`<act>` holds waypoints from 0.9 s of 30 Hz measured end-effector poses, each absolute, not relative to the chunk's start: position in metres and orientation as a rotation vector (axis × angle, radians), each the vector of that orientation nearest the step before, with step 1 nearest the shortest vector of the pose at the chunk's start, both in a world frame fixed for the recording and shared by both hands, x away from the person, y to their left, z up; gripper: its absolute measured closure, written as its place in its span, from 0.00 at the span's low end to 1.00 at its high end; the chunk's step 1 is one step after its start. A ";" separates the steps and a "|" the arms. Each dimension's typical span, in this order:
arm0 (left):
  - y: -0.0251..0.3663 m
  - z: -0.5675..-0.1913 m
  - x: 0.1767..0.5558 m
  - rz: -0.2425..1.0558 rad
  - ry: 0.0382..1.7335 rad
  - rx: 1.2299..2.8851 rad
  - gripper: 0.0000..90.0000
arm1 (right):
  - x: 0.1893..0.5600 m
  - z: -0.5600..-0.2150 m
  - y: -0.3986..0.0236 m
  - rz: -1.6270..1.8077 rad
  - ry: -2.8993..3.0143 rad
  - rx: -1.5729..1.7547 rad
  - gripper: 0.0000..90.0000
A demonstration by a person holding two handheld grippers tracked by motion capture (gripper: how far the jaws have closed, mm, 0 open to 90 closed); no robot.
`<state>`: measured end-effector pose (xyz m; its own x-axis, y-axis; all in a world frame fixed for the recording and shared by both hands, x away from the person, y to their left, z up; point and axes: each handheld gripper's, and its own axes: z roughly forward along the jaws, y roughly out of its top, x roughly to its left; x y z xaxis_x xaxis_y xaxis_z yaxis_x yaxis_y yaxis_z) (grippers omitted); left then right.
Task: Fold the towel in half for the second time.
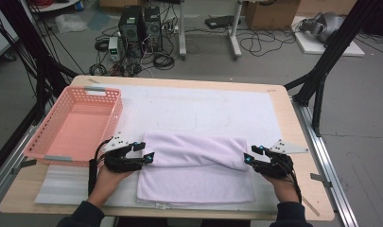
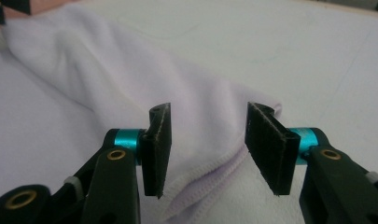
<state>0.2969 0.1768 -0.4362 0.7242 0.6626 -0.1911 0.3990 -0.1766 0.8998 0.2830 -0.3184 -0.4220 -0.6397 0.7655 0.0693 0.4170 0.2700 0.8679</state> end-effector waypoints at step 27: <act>0.183 -0.433 0.266 0.218 0.925 1.830 0.95 | 0.253 -0.419 -0.303 1.293 2.296 0.935 0.96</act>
<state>0.2664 0.1831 -0.4329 0.6874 0.6790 -0.2575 0.4929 -0.1759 0.8521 0.2528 -0.3032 -0.4187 -0.7237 0.6897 0.0214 0.3760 0.3682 0.8503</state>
